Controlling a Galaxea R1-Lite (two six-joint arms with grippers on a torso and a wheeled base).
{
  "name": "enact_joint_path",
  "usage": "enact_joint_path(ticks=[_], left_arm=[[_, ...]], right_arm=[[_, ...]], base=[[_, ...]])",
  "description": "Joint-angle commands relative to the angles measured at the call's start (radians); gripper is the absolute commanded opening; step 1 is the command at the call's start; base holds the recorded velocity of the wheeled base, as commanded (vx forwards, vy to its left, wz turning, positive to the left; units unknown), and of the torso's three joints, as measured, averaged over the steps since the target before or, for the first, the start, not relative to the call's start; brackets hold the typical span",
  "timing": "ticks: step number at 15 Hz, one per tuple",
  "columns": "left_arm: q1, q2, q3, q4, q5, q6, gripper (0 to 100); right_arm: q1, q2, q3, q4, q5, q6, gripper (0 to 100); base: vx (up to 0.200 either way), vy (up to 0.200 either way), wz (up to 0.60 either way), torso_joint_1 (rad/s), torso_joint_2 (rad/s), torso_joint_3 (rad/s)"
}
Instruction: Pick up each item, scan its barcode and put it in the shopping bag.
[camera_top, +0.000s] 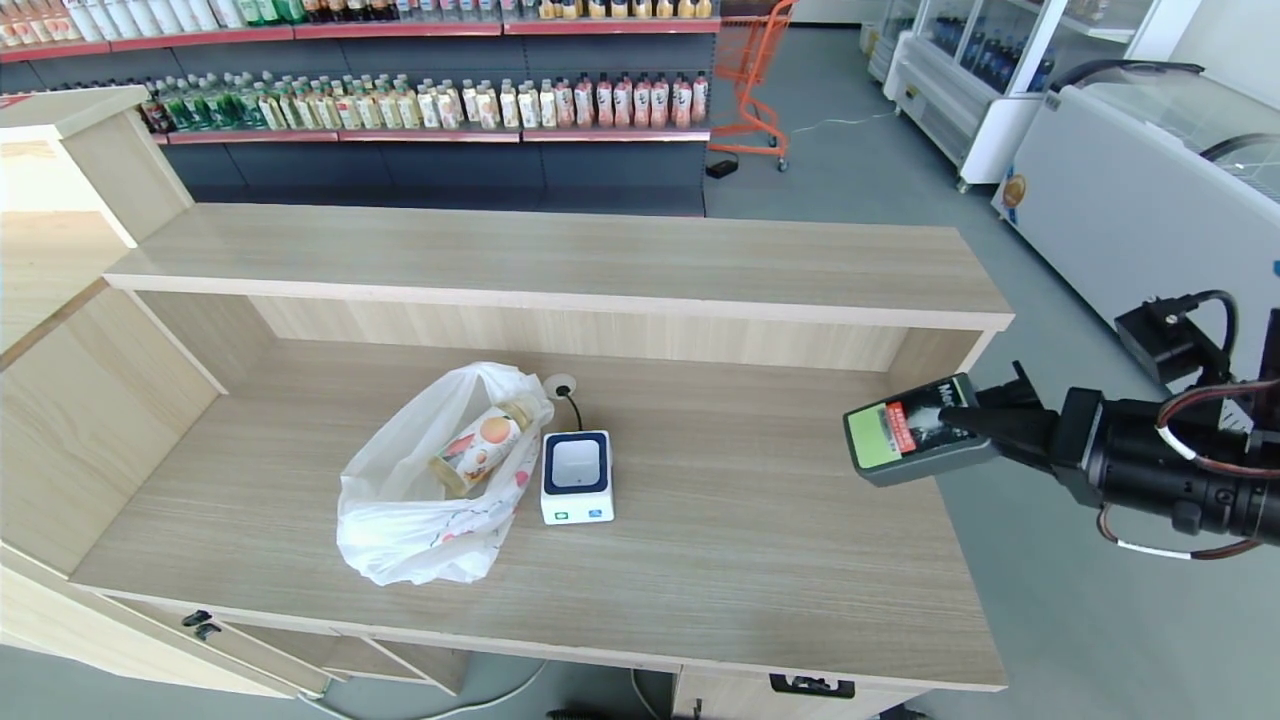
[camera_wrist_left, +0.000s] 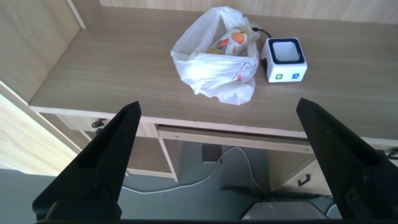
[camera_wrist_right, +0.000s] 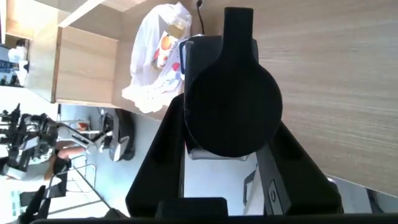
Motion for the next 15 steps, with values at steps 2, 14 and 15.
enact_joint_path(ticks=[2, 14, 15], left_arm=[[0.000, 0.000, 0.000, 0.000, 0.000, 0.000, 100], [0.000, 0.000, 0.000, 0.000, 0.000, 0.003, 100], [0.000, 0.000, 0.000, 0.000, 0.000, 0.001, 100]], right_arm=[[0.049, 0.083, -0.049, -0.005, -0.005, 0.025, 0], [0.049, 0.071, -0.049, -0.002, -0.030, 0.040, 0], [0.049, 0.067, -0.045, -0.002, -0.030, 0.040, 0]], base=[[0.000, 0.000, 0.00, 0.000, 0.00, 0.000], [0.000, 0.033, 0.00, 0.000, 0.00, 0.001], [0.000, 0.200, 0.00, 0.002, 0.00, -0.002]])
